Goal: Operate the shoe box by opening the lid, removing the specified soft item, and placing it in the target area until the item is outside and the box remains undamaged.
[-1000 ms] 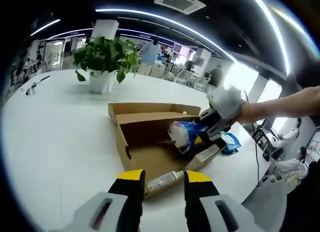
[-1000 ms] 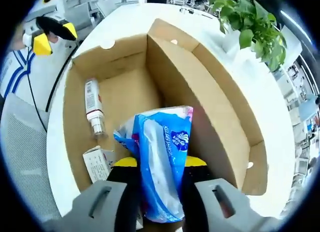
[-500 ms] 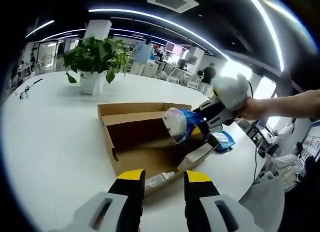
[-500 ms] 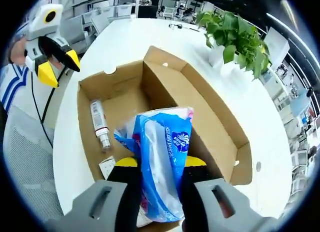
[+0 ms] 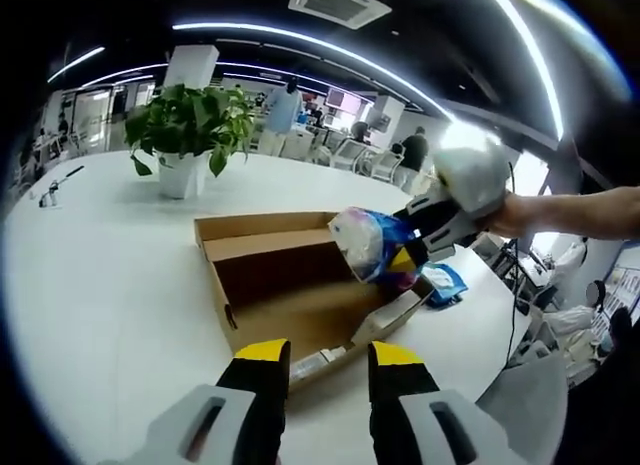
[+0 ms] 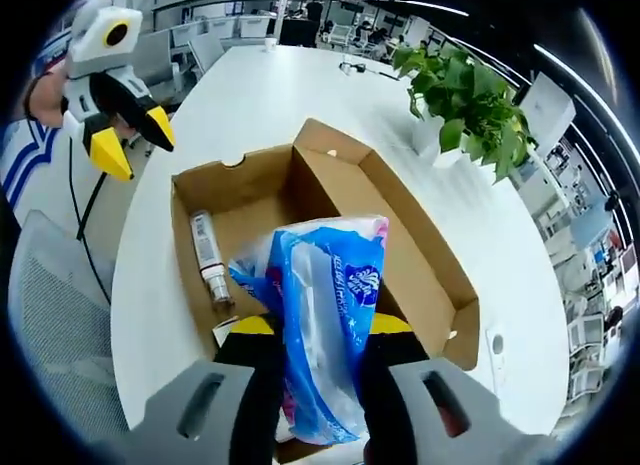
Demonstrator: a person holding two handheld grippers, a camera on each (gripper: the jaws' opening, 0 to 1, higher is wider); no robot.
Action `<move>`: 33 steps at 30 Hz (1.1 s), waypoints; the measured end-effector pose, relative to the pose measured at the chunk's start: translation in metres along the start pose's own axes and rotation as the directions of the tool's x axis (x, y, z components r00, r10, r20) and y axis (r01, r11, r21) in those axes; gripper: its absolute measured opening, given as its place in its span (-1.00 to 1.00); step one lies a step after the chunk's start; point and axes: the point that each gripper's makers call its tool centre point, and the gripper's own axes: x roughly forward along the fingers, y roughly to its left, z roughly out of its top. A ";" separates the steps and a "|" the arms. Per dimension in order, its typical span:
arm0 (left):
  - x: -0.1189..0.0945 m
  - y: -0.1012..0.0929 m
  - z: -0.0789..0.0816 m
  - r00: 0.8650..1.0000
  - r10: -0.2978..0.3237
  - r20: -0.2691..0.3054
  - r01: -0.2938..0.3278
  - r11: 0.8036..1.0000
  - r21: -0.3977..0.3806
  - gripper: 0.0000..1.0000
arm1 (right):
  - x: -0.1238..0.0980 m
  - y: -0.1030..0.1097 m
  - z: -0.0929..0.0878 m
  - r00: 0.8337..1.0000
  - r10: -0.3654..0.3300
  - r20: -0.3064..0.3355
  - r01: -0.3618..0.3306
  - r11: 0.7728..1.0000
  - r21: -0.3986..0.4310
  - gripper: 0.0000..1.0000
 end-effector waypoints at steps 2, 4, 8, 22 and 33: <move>0.000 -0.001 0.001 1.000 -0.002 0.002 0.002 1.000 0.000 -0.38 | -0.007 -0.002 0.001 1.000 -0.008 0.008 0.008 1.000 -0.002 -0.49; 0.000 -0.003 0.002 1.000 -0.005 0.004 0.005 1.000 0.000 -0.38 | -0.011 -0.005 0.001 1.000 -0.017 0.008 0.017 1.000 -0.008 -0.49; 0.004 -0.009 0.006 1.000 -0.017 0.004 0.017 1.000 0.012 -0.38 | -0.026 -0.012 -0.002 0.999 -0.040 0.015 0.041 0.999 -0.004 -0.49; 0.024 -0.032 0.016 0.998 -0.066 -0.006 0.066 0.997 0.047 -0.38 | -0.066 -0.035 -0.017 0.994 -0.109 0.029 0.109 0.994 0.016 -0.49; 0.035 -0.047 0.027 0.996 -0.086 -0.008 0.087 0.994 0.073 -0.38 | -0.092 -0.037 -0.054 0.990 -0.140 -0.010 0.140 0.989 0.040 -0.49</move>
